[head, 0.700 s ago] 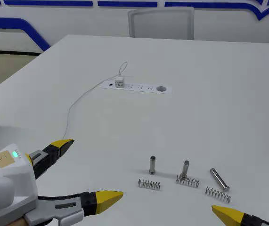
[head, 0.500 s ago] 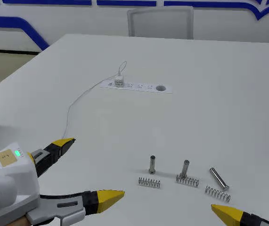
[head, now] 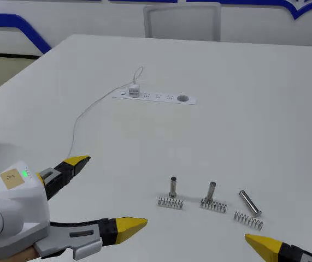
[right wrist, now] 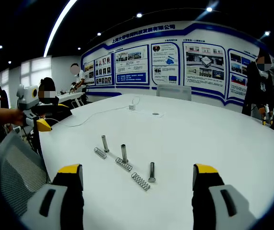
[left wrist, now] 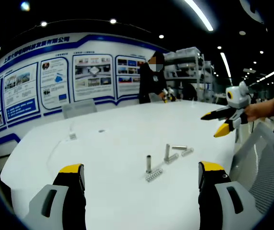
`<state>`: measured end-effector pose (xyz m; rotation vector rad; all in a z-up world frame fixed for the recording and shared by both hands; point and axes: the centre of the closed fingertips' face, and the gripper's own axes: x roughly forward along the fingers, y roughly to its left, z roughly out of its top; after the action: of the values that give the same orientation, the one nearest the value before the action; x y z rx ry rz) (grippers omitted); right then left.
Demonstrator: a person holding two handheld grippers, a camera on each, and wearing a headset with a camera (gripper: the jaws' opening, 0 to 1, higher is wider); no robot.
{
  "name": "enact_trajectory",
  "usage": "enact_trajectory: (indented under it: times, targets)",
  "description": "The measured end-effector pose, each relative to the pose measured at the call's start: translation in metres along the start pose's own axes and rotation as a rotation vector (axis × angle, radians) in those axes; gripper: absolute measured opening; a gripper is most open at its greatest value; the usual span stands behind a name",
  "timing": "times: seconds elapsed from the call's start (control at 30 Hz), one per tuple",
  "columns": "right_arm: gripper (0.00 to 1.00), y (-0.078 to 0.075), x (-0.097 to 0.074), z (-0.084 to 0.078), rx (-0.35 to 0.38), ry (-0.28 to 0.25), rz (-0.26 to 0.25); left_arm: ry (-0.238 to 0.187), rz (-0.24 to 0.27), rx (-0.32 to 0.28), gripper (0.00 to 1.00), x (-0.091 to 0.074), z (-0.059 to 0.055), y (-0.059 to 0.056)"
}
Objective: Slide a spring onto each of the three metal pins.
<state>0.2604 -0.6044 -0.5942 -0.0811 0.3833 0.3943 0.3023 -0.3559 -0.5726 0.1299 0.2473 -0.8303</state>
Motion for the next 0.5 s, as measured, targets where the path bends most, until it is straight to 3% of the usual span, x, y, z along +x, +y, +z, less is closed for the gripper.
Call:
enact_trajectory:
  times: [0.5]
  targets:
    - [0.91,0.0021,0.0019,-0.0016,0.003,0.024,0.013,-0.015,-0.001,-0.007,1.00,0.0004,-0.0007,0.0009]
